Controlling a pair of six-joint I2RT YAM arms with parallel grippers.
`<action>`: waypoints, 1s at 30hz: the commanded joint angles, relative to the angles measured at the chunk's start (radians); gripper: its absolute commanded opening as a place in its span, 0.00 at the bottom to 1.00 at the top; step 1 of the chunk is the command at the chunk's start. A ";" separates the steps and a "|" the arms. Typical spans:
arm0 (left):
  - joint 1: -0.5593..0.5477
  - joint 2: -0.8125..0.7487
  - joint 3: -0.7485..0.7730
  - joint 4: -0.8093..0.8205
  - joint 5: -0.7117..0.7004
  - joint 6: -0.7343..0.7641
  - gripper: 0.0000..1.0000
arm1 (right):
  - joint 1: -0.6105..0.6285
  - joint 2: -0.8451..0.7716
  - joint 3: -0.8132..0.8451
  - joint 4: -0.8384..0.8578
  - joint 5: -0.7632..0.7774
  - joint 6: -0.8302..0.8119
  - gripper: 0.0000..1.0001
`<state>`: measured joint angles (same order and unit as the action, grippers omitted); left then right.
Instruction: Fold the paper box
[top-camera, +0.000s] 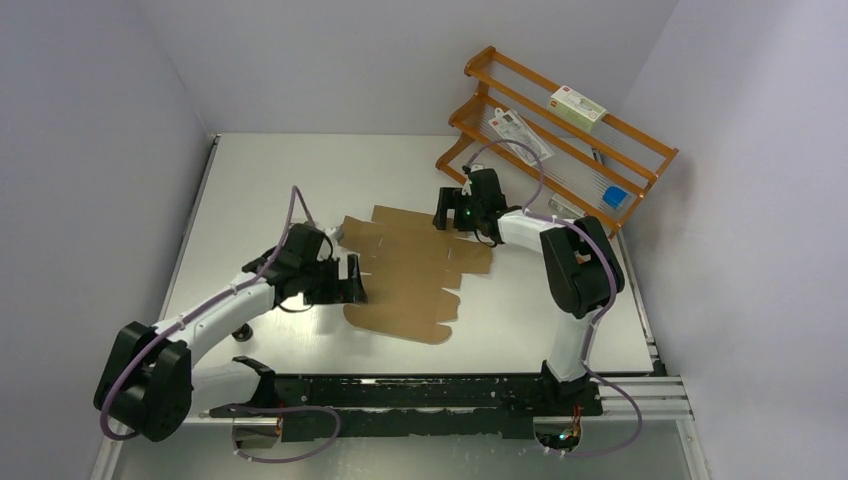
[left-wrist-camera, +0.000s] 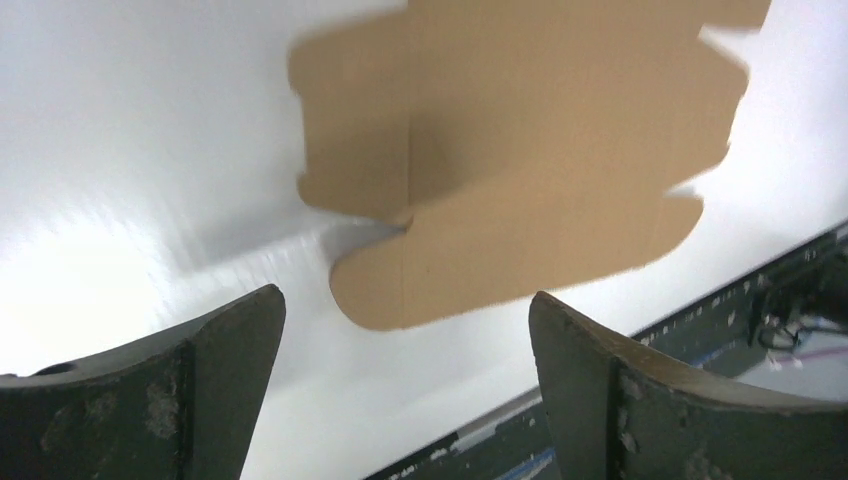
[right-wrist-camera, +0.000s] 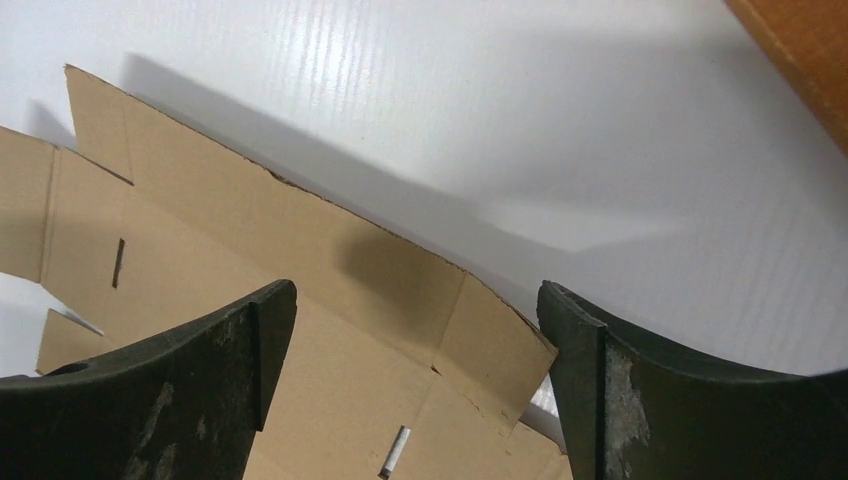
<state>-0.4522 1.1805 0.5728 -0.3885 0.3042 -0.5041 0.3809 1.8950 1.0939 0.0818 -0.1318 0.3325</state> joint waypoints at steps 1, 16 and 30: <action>0.047 0.025 0.181 -0.077 -0.178 0.115 0.97 | -0.008 -0.042 0.016 -0.024 0.052 -0.038 0.95; 0.212 0.560 0.658 -0.021 -0.014 0.250 0.92 | -0.044 -0.527 -0.354 -0.062 0.219 0.015 1.00; 0.225 0.731 0.705 -0.006 0.117 0.260 0.87 | -0.054 -0.562 -0.516 -0.054 0.174 0.089 1.00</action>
<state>-0.2321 1.9076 1.2858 -0.4152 0.3325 -0.2497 0.3321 1.3090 0.5873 -0.0212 0.0822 0.3954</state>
